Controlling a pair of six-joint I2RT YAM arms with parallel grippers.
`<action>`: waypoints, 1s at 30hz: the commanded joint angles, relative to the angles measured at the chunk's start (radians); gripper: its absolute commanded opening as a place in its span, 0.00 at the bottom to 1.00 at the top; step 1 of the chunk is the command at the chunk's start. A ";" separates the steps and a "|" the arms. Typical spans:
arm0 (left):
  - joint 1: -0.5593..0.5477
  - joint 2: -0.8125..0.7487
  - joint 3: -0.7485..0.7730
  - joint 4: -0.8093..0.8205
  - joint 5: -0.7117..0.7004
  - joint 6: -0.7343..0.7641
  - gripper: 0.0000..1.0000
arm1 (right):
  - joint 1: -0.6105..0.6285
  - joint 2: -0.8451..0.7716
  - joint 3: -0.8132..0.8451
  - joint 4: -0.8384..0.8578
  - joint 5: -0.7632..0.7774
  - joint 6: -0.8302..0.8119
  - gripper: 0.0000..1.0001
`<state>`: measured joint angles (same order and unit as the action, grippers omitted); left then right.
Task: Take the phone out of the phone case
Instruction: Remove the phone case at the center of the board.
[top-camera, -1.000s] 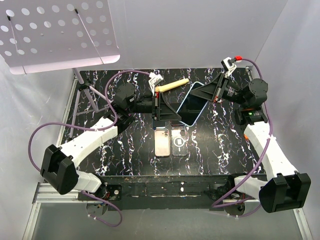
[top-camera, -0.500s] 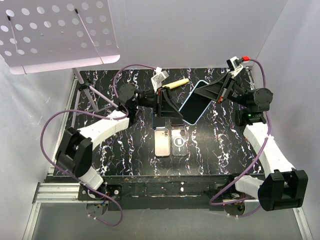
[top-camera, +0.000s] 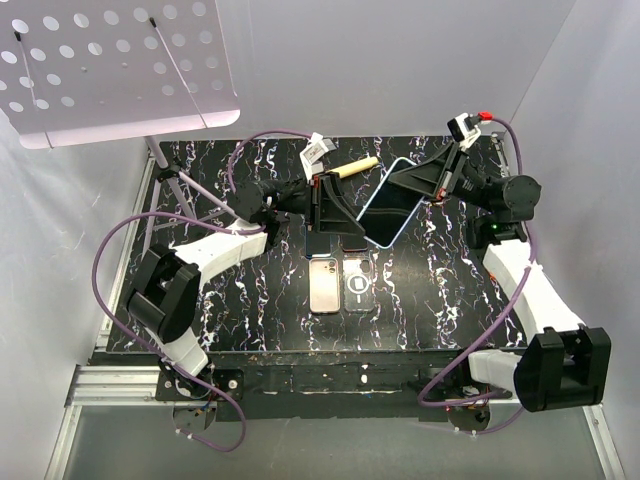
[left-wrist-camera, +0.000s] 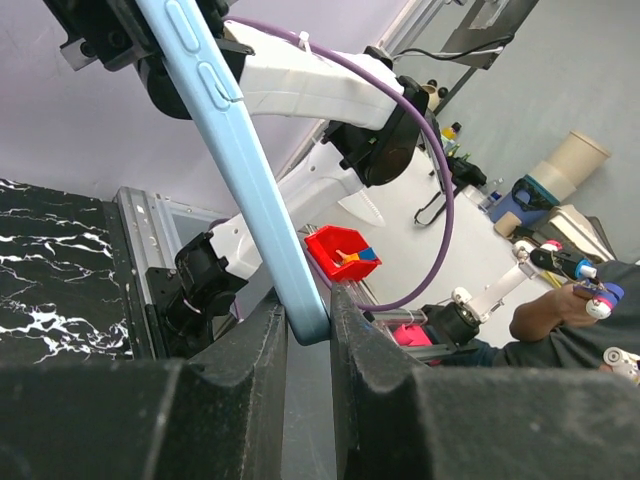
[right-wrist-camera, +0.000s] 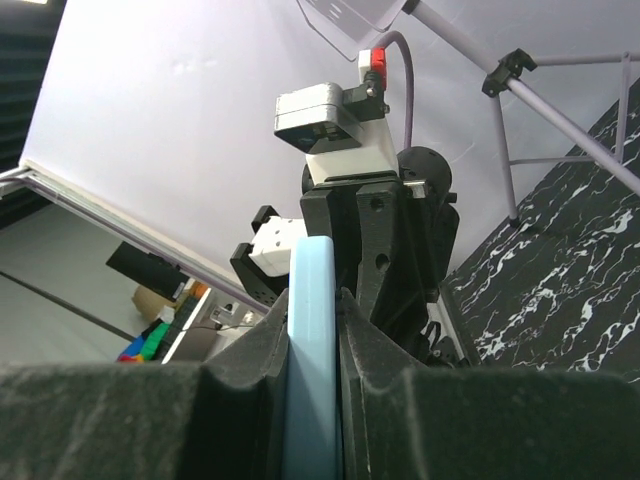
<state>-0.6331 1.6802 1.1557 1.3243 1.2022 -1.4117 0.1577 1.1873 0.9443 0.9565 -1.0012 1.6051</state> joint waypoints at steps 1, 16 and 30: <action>-0.008 0.009 0.025 0.217 -0.012 0.060 0.00 | 0.059 0.020 0.063 0.128 0.009 0.306 0.01; -0.040 -0.025 0.032 0.217 -0.016 0.080 0.00 | 0.155 0.161 0.155 0.231 0.044 0.363 0.01; -0.039 -0.051 0.039 0.217 0.031 0.125 0.00 | 0.210 0.204 0.163 0.306 0.084 0.438 0.01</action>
<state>-0.6559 1.6394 1.1572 1.3396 1.2541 -1.3899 0.2871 1.4036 1.0534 1.1980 -1.0122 1.8496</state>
